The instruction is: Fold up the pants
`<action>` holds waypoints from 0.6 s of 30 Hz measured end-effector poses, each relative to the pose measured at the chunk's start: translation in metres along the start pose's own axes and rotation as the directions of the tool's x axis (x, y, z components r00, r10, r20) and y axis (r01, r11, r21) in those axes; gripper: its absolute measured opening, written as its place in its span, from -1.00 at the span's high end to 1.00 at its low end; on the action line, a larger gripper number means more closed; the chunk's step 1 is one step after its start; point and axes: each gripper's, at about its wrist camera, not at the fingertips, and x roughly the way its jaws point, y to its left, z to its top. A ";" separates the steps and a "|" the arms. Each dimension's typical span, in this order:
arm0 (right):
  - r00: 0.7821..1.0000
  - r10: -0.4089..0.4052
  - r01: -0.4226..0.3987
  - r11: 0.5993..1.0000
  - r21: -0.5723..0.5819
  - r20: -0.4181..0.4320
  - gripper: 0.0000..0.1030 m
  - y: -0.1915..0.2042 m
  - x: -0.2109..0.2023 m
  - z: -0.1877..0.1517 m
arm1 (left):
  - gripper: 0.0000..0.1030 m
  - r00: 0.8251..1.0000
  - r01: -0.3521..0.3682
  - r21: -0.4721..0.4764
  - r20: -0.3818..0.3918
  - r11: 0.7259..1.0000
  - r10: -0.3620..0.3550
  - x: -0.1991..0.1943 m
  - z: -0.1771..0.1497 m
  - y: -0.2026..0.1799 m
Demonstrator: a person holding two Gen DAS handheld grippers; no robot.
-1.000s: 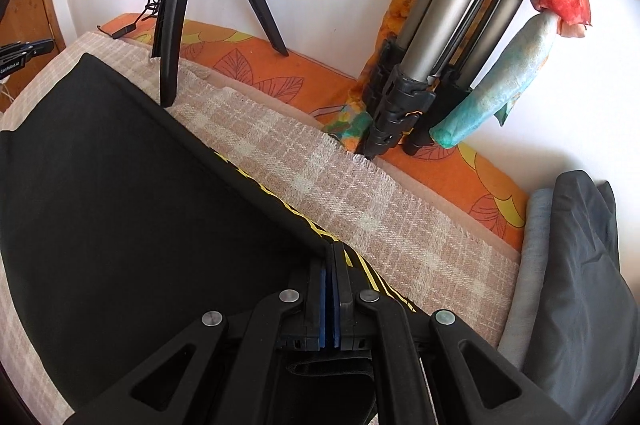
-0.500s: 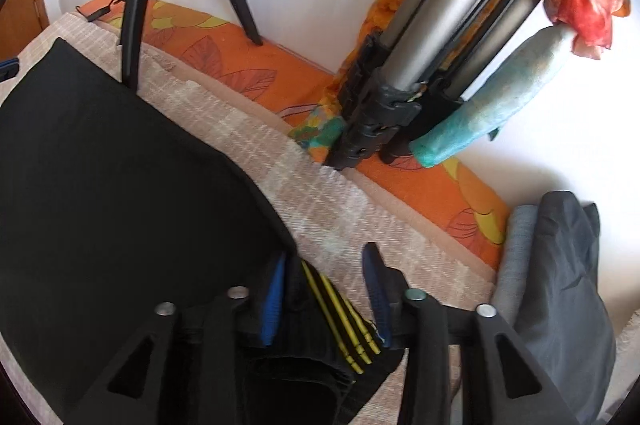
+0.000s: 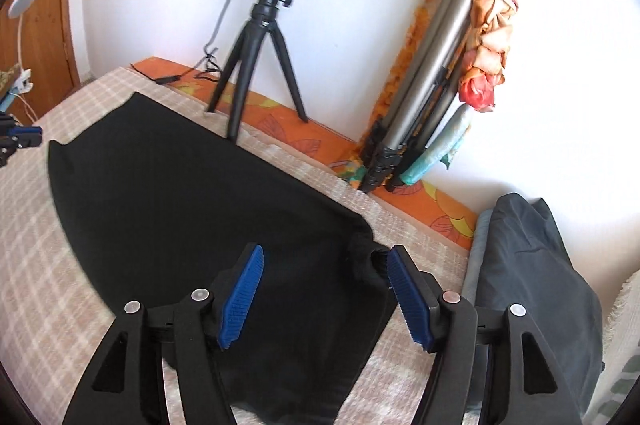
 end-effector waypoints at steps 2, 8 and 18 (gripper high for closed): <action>0.998 0.058 -0.058 0.998 -0.021 0.013 -0.30 0.021 -0.015 -0.008 | 0.84 0.999 0.035 0.013 -0.012 0.999 -0.035 0.000 -0.011 -0.007; 0.974 0.224 -0.227 0.959 -0.169 -0.033 -0.28 0.100 -0.021 -0.026 | 0.84 0.992 0.109 0.027 -0.073 0.994 -0.107 0.014 -0.028 -0.024; 0.959 0.260 -0.283 0.898 -0.338 -0.113 -0.27 0.191 0.013 -0.030 | 0.84 0.989 0.127 -0.001 -0.078 0.992 -0.126 0.035 -0.027 -0.025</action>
